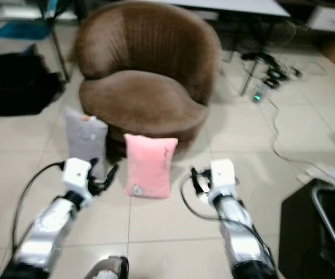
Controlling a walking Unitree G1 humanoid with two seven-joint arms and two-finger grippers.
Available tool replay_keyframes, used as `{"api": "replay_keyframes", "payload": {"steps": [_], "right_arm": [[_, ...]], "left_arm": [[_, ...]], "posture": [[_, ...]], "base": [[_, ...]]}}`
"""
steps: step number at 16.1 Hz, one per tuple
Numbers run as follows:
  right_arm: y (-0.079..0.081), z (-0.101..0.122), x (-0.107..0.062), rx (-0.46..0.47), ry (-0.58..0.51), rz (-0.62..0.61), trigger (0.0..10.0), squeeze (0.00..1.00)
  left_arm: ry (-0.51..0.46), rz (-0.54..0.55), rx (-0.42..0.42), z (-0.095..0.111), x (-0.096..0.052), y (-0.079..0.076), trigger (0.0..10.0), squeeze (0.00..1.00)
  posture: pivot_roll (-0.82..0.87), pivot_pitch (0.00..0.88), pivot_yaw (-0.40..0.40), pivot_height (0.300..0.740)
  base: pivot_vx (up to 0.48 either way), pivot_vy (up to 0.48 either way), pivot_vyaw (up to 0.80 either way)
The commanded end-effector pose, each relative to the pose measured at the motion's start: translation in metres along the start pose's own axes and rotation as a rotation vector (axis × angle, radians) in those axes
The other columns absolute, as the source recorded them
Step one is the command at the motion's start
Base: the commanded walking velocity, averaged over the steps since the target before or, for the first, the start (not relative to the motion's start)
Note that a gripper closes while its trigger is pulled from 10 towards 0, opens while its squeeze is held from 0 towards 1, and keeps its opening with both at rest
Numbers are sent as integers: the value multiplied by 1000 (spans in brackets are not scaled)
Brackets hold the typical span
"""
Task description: Move the pillow to the sofa from floor
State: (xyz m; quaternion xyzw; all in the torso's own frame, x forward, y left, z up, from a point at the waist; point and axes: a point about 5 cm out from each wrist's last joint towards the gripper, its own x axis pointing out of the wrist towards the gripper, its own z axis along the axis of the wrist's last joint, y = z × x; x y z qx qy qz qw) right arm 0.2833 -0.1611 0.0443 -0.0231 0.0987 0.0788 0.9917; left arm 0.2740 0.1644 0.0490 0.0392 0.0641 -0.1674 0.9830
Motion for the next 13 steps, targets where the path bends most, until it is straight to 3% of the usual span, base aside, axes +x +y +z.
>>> {"api": "replay_keyframes", "payload": {"steps": [1,13], "right_arm": [[-9,-11,-8,9,47,-26,10000,0],[-8,-14,-7,-11,57,-16,10000,0]], "left_arm": [[-20,-8,-9,5,4,-5,10000,0],[-17,-20,39,7,6,-6,10000,0]], "posture": [[-42,56,-108,740],[-47,60,-106,740]], "base": [[0,0,0],[0,0,0]]}}
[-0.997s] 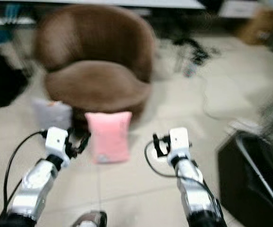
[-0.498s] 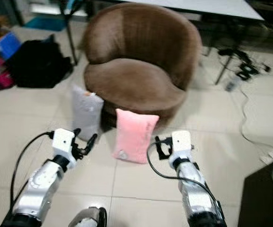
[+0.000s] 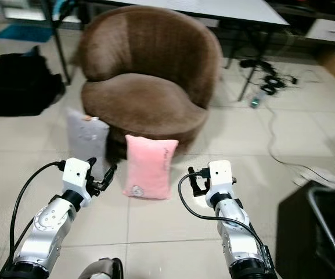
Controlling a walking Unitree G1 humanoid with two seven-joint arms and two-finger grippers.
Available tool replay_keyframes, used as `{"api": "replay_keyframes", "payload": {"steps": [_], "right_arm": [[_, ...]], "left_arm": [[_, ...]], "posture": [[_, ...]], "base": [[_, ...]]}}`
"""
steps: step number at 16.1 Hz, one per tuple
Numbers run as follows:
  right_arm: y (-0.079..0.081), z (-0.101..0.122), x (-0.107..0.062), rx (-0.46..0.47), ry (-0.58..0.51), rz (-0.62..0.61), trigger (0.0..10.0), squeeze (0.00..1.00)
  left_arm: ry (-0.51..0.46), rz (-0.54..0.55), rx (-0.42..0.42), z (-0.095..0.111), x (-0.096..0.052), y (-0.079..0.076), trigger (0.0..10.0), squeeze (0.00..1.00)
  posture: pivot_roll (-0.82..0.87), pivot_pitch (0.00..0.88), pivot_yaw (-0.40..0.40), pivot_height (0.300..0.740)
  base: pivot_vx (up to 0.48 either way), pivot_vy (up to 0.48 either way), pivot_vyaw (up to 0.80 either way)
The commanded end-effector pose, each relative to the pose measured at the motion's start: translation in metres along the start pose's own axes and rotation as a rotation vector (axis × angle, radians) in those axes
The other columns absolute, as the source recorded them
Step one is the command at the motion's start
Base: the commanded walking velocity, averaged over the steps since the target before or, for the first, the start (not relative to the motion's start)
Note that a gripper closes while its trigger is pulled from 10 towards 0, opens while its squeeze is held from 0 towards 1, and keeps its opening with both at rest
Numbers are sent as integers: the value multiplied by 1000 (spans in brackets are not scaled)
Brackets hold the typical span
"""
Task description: Move the pillow to the sofa from floor
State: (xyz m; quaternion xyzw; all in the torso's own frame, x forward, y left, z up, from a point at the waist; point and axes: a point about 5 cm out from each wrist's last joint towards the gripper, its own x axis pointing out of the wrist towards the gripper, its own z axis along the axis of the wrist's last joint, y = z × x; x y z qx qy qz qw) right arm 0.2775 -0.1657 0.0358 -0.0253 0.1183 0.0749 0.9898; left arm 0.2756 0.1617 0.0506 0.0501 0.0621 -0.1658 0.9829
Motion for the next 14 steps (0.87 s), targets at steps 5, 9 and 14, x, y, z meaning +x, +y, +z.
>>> {"api": "replay_keyframes", "payload": {"steps": [5,9,14], "right_arm": [[-1,-4,-4,-20,-3,10,10000,0],[2,-5,-5,-21,0,20,10000,0],[0,-7,-7,-31,8,18,10000,0]], "left_arm": [[-20,-14,-3,6,6,-5,10000,0],[-3,-23,15,5,7,-7,10000,0],[-18,-31,3,6,9,-11,10000,0]], "posture": [[-55,68,-106,740],[-68,72,-104,740],[-70,77,-108,740]], "base": [[314,55,0],[0,0,0],[0,0,0]]}}
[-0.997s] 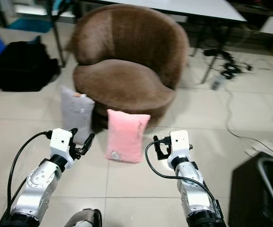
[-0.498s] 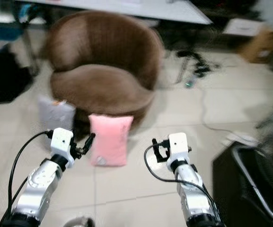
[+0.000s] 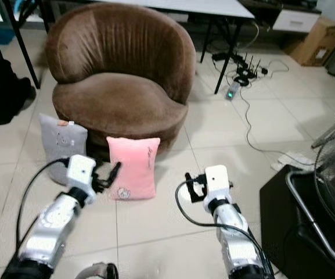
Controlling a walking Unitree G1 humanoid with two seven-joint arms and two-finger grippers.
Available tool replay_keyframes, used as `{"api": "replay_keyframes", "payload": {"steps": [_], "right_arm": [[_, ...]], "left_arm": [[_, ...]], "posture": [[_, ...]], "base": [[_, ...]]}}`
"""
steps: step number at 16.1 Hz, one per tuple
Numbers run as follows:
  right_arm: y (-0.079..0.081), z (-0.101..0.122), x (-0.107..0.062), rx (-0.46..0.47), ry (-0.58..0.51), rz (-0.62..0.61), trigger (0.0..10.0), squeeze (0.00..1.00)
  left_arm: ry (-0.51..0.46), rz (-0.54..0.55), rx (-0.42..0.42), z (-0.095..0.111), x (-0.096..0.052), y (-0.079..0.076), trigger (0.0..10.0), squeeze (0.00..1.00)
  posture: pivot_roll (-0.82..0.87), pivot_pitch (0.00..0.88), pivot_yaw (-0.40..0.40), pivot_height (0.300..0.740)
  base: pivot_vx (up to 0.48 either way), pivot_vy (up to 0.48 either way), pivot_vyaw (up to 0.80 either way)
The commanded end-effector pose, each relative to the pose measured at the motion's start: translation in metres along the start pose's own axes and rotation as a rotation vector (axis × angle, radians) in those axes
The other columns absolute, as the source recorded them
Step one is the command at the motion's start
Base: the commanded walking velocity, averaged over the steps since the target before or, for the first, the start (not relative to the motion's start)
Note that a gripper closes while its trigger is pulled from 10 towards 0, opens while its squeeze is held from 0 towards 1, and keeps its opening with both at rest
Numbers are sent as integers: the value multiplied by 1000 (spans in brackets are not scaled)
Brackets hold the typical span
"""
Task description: Move the pillow to the sofa from floor
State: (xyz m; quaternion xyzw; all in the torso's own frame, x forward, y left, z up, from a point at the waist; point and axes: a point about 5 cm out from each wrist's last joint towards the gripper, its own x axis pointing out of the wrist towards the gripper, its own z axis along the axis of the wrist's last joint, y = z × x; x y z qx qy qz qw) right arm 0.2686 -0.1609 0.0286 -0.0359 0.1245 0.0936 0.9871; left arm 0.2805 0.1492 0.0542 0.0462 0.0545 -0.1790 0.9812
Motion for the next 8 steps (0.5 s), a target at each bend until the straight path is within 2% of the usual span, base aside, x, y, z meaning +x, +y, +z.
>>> {"api": "replay_keyframes", "payload": {"steps": [1,3,6,8], "right_arm": [[-6,1,-1,-7,-4,-17,10000,0],[-3,1,-2,-12,-4,-8,10000,0],[-2,0,-3,-11,-3,-6,10000,0],[-2,0,-3,-11,-2,-4,10000,0]], "left_arm": [[-2,-6,4,1,1,-1,10000,0],[-3,-4,17,2,2,-1,10000,0],[-1,-8,20,2,2,-3,10000,0],[-7,-9,27,2,2,-4,10000,0]], "posture": [[-72,79,-105,740],[-72,80,-105,740],[-75,84,-103,740],[-78,84,-102,740]], "base": [[0,454,0],[0,431,0],[244,415,0],[450,0,0]]}}
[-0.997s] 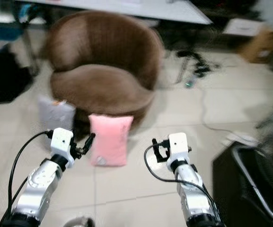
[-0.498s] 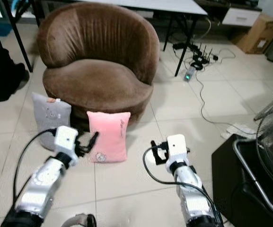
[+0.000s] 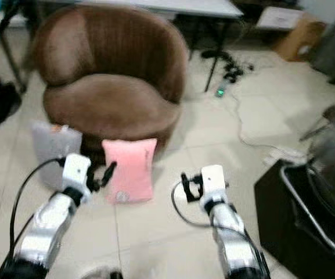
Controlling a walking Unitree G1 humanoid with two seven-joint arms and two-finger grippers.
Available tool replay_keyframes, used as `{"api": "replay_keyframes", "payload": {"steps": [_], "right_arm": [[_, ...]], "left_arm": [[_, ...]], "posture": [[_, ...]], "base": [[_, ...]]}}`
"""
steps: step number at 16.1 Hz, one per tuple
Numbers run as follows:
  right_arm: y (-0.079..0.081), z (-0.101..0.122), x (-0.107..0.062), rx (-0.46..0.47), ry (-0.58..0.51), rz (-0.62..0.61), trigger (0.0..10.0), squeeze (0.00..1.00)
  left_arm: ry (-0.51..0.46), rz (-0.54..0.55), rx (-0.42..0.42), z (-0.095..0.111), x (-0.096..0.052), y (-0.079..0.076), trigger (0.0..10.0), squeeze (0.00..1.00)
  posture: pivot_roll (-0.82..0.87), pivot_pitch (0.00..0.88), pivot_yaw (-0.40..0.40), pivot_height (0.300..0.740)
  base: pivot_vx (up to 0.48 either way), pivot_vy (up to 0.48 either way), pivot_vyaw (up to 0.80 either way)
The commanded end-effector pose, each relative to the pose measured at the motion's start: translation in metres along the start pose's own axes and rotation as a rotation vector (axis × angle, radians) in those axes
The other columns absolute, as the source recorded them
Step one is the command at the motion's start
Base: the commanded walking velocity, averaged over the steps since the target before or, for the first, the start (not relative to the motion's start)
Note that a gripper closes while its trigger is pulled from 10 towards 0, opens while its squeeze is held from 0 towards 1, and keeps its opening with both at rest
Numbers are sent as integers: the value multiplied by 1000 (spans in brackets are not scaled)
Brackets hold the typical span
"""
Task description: Move the pillow to the sofa from floor
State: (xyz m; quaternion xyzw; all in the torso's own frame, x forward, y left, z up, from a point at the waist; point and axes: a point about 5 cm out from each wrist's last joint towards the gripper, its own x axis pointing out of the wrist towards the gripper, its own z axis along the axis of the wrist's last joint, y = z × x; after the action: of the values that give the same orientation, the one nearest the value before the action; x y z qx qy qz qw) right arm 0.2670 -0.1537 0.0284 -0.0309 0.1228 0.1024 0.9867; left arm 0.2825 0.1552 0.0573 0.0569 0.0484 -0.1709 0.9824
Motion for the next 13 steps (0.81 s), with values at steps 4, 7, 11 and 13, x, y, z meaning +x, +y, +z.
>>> {"api": "replay_keyframes", "payload": {"steps": [4,7,11,13], "right_arm": [[-7,0,-4,-26,4,-6,10000,0],[-4,0,-6,-37,5,14,10000,0],[-3,-1,-6,-36,8,22,10000,0],[-2,-1,-7,-38,12,24,10000,0]], "left_arm": [[22,-20,41,-1,6,-12,10000,0],[43,-19,58,-3,8,-14,10000,0],[63,-31,75,-6,10,-16,10000,0],[76,-32,82,-8,10,-18,10000,0]], "posture": [[-83,85,-102,740],[-93,82,-101,740],[-95,82,-101,740],[-96,82,-101,740]], "base": [[480,0,0],[480,0,0],[354,0,0],[0,0,0]]}}
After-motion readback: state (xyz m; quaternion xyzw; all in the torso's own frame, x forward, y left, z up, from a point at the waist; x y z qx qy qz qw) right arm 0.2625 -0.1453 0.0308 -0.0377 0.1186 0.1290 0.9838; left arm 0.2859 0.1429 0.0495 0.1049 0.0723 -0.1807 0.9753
